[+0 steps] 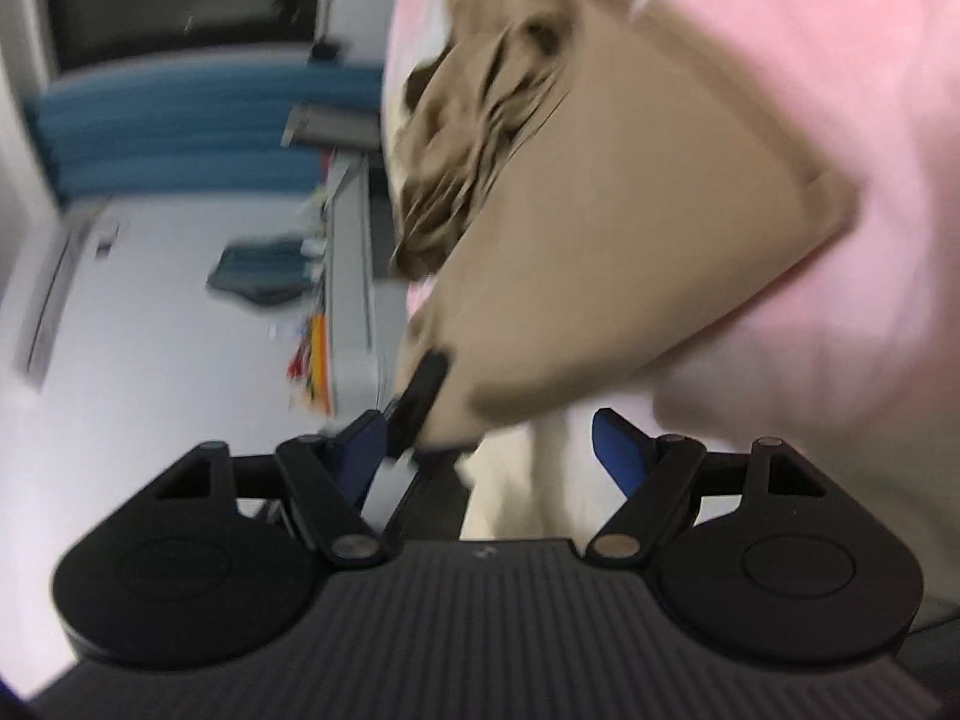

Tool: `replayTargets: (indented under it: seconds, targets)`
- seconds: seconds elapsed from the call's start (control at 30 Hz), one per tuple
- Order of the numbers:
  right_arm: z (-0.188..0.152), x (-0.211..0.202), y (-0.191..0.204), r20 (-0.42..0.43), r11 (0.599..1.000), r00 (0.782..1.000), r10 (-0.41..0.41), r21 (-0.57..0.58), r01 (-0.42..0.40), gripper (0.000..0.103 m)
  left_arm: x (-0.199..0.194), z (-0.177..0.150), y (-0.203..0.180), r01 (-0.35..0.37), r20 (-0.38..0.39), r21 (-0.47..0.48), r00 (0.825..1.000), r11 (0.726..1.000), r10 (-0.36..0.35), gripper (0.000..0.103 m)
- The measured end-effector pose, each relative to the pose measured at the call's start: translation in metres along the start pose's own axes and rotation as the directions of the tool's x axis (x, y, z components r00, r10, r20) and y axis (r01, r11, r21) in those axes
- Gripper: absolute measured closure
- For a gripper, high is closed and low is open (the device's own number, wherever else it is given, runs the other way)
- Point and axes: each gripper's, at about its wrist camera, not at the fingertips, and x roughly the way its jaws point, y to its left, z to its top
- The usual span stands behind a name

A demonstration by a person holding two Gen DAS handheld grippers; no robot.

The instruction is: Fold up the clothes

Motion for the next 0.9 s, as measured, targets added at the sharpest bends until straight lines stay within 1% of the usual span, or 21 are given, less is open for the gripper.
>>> replayTargets:
  seconds: [0.1, 0.17, 0.23, 0.27, 0.33, 0.37, 0.4, 0.43, 0.5, 0.57, 0.6, 0.7, 0.8, 0.9]
  targets:
    - [0.006, -0.012, -0.006, 0.103, 0.999, 0.994, -0.025, 0.045, 0.020, 0.025, -0.003, 0.000, 0.000, 0.020, 0.007, -0.010, 1.000, 1.000, -0.019, 0.093]
    - [0.009, -0.019, -0.006, 0.154, 0.998, 0.987, -0.040, 0.057, 0.031, 0.032, -0.002, 0.000, -0.001, 0.024, 0.008, -0.009, 1.000, 1.000, -0.024, 0.093]
    - [0.012, -0.025, -0.004, 0.201, 0.997, 0.978, -0.063, 0.063, 0.051, 0.045, -0.002, 0.001, 0.000, 0.030, 0.012, -0.008, 0.999, 1.000, -0.030, 0.093]
    - [0.012, -0.028, -0.002, 0.226, 0.996, 0.970, -0.088, 0.053, 0.078, 0.050, -0.002, 0.001, -0.001, 0.034, 0.014, -0.008, 0.999, 0.999, -0.034, 0.093]
    - [0.012, -0.034, 0.000, 0.284, 0.990, 0.948, -0.143, 0.036, 0.138, 0.064, -0.002, 0.003, -0.001, 0.041, 0.016, -0.008, 0.999, 0.999, -0.041, 0.093]
    - [0.014, -0.034, -0.001, 0.295, 0.988, 0.943, -0.152, 0.036, 0.148, 0.068, -0.001, 0.003, -0.002, 0.042, 0.013, -0.009, 0.999, 0.999, -0.042, 0.093]
    - [0.017, -0.035, -0.002, 0.305, 0.987, 0.939, -0.161, 0.037, 0.158, 0.076, -0.002, 0.003, -0.003, 0.040, 0.011, -0.007, 0.999, 0.999, -0.040, 0.094]
    - [0.019, -0.036, -0.003, 0.315, 0.985, 0.934, -0.170, 0.037, 0.167, 0.082, -0.002, 0.004, -0.004, 0.037, 0.009, -0.005, 0.999, 0.999, -0.037, 0.094]
    - [0.020, -0.034, 0.003, 0.323, 0.983, 0.931, -0.172, 0.001, 0.181, 0.088, -0.002, 0.005, -0.007, 0.032, 0.004, 0.000, 0.999, 0.999, -0.032, 0.094]
    - [0.020, -0.040, 0.015, 0.342, 0.982, 0.927, -0.155, -0.049, 0.182, 0.090, -0.015, 0.005, -0.013, 0.044, 0.014, 0.000, 0.999, 0.999, -0.044, 0.095]
    - [0.020, -0.050, 0.020, 0.353, 0.982, 0.926, -0.135, -0.080, 0.174, 0.091, -0.022, 0.006, -0.016, 0.051, 0.019, 0.000, 0.999, 0.999, -0.051, 0.096]
    - [0.012, -0.064, 0.041, 0.384, 0.976, 0.918, -0.098, -0.145, 0.165, 0.091, -0.046, 0.002, -0.035, 0.078, 0.050, 0.023, 0.996, 0.997, -0.079, 0.098]
    - [-0.002, -0.087, 0.058, 0.408, 0.969, 0.910, -0.070, -0.190, 0.160, 0.092, -0.070, -0.011, -0.053, 0.066, 0.053, 0.053, 0.996, 0.996, -0.069, 0.099]
    - [-0.019, -0.113, 0.064, 0.401, 0.969, 0.914, -0.061, -0.198, 0.151, 0.092, -0.100, -0.029, -0.067, 0.061, 0.047, 0.085, 0.997, 0.995, -0.065, 0.099]
